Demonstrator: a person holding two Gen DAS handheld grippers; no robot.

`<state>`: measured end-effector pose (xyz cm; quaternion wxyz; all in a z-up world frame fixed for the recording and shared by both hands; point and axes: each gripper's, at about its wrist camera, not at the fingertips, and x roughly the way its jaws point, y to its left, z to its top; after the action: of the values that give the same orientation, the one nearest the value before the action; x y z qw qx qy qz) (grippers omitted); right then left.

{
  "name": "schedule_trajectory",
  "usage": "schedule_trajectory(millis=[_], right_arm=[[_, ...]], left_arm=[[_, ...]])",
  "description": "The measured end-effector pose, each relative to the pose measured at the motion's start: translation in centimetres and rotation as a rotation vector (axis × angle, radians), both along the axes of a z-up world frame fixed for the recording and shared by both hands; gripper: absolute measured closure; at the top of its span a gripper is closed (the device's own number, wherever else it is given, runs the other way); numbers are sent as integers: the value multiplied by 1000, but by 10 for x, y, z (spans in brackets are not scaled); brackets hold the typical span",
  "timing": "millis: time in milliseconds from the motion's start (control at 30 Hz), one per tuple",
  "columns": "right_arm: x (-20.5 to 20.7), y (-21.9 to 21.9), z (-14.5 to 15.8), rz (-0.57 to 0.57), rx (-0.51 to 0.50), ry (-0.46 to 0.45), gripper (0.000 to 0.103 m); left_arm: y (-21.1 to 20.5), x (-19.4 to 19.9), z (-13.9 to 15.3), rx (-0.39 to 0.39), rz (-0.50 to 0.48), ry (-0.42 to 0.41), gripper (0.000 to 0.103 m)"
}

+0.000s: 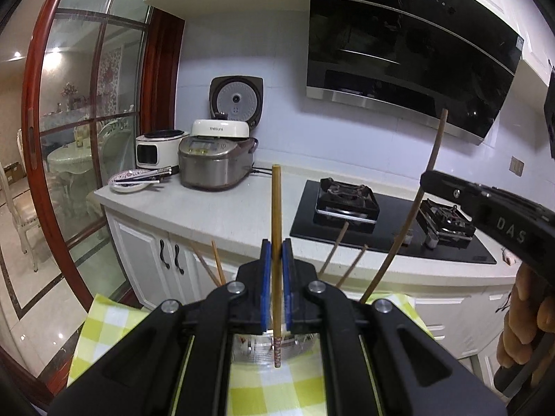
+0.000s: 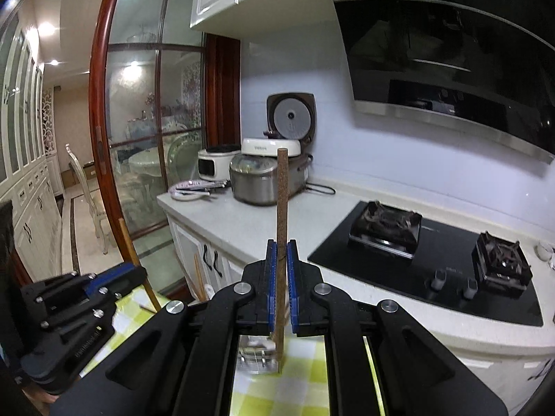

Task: Organize utensils
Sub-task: 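Lift both chopsticks upright and carry them over the wire rack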

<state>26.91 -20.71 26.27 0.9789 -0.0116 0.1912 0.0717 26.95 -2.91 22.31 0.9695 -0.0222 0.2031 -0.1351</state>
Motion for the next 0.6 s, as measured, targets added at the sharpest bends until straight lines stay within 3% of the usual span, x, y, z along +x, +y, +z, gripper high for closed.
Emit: schedule_trajectory(millis=[333, 600], right_arm=[[23, 15, 16, 30, 16, -24, 95], [44, 27, -3, 41, 33, 13, 95]], left_arm=[[4, 19, 15, -20, 29, -44, 97], [7, 32, 5, -31, 56, -60, 97]])
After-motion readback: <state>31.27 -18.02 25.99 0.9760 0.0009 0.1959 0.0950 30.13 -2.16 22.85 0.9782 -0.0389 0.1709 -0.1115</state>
